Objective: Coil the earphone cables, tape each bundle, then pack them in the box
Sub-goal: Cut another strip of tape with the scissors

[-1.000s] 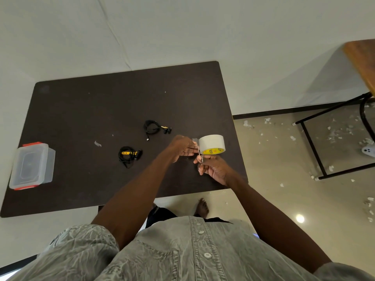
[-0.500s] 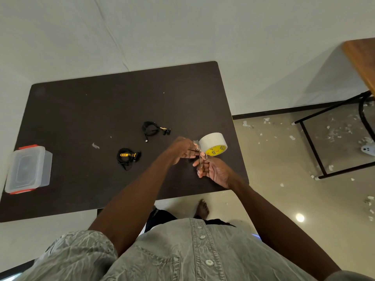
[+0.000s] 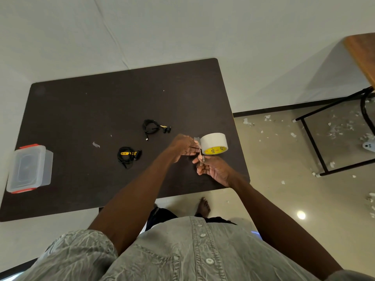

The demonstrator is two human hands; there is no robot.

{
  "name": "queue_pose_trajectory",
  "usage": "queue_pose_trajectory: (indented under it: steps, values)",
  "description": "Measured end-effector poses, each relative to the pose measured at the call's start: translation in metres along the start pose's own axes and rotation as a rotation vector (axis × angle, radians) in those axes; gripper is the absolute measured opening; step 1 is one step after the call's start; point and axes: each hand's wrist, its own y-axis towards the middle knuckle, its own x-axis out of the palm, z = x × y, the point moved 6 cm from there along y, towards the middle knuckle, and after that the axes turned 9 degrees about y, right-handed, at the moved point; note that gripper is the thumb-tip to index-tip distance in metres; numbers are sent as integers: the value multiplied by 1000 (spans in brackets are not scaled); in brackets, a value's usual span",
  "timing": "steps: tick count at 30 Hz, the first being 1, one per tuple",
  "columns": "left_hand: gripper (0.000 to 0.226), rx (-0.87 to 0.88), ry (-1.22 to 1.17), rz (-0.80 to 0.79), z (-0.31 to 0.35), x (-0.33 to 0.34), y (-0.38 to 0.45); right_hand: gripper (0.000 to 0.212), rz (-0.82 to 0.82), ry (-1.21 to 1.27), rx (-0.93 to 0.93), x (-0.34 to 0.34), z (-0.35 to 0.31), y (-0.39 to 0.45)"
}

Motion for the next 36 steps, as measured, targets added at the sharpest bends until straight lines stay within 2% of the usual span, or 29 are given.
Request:
queue_pose_trajectory:
  steps: [6, 11, 18, 21, 23, 26, 33, 36]
  values:
    - [6, 1, 8, -7, 2, 3, -3, 11, 17, 5, -14, -4, 2, -2]
    - [18, -3, 18, -2, 2, 3, -2, 10, 29, 49, -27, -5, -2, -3]
    - [16, -7, 13, -6, 2, 10, -6, 9, 11, 65, -12, -5, 5, -5]
    - [22, -11, 27, -29, 4, 13, -8, 6, 11, 67, 26, -6, 6, -6]
    - [24, -11, 33, -34, 5, 15, -8, 16, -10, 20, 68, -7, 8, -8]
    - [13, -9, 29, -31, 5, 15, -8, 27, -34, -79, 116, -8, 16, -9]
    - [6, 12, 40, -43, 4, 15, -8, 31, 17, -56, 46, -9, 15, -6]
    - [6, 16, 40, -49, 3, 15, -9, 25, 23, -59, 22, -10, 11, -5]
